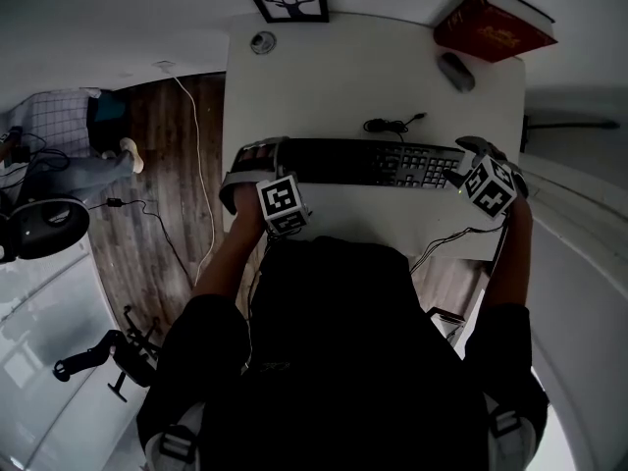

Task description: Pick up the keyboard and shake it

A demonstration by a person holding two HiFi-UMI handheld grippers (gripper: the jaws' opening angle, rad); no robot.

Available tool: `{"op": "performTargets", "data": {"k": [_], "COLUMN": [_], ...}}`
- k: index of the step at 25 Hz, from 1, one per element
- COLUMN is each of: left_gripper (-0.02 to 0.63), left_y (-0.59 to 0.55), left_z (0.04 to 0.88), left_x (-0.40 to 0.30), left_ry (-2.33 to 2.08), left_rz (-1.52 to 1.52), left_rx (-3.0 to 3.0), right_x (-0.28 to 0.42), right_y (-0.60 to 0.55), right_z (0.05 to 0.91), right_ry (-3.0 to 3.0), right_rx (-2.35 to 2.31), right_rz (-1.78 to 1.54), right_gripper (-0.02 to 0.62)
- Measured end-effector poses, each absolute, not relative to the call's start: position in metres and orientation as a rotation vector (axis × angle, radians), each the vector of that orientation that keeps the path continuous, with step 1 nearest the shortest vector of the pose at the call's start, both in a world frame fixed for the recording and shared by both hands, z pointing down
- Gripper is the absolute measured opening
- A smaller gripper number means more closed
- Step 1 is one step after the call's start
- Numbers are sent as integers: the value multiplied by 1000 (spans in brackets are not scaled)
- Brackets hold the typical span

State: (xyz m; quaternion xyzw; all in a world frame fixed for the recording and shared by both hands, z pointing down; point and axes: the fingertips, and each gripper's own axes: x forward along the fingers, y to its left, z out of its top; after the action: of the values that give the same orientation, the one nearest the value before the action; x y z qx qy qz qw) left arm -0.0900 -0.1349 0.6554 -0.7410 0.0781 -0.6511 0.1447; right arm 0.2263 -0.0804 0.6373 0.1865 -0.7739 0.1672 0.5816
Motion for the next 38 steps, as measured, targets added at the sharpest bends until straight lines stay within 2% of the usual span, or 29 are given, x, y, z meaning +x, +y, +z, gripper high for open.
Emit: {"op": "performTargets", "data": {"k": [9, 10, 12, 13, 19, 26, 32, 34, 35, 38], "left_gripper": [261, 261, 261, 262, 265, 297, 307, 292, 251, 245], "left_y": [-133, -133, -134, -133, -135, -144, -157, -159, -159, -159], "left_z": [651, 651, 652, 653, 652, 641, 661, 664, 665, 667], "left_x": [-95, -95, -95, -95, -97, -131, -145, -141, -139, -135], "left_ry": [297, 299, 303, 301, 358, 1116, 1357, 1308, 1283, 1256], "left_rz": [-1842, -1836, -1825, -1828, -1822, -1605, -1535, -1545, -1540, -1504], "left_rx": [-2072, -2074, -2078, -2081, -2112, -2886, -3072, -3086, -3100, -3144], "right_x": [258, 256, 250, 249, 250, 244, 240, 240, 239, 240], "right_y": [-84, -83, -81, -80, -74, -71, -68, -68, -68, -65], "right_z": [659, 660, 660, 659, 657, 654, 660, 661, 660, 661], "right_ry": [-1985, -2013, -2076, -2105, -2155, -2185, -2168, -2152, -2149, -2143], "right_rx": [795, 815, 849, 868, 883, 926, 913, 927, 937, 970], "right_rz": [848, 876, 930, 940, 856, 817, 823, 840, 847, 871], "right_gripper": [291, 280, 200, 179, 169, 170, 172, 176, 176, 178]}}
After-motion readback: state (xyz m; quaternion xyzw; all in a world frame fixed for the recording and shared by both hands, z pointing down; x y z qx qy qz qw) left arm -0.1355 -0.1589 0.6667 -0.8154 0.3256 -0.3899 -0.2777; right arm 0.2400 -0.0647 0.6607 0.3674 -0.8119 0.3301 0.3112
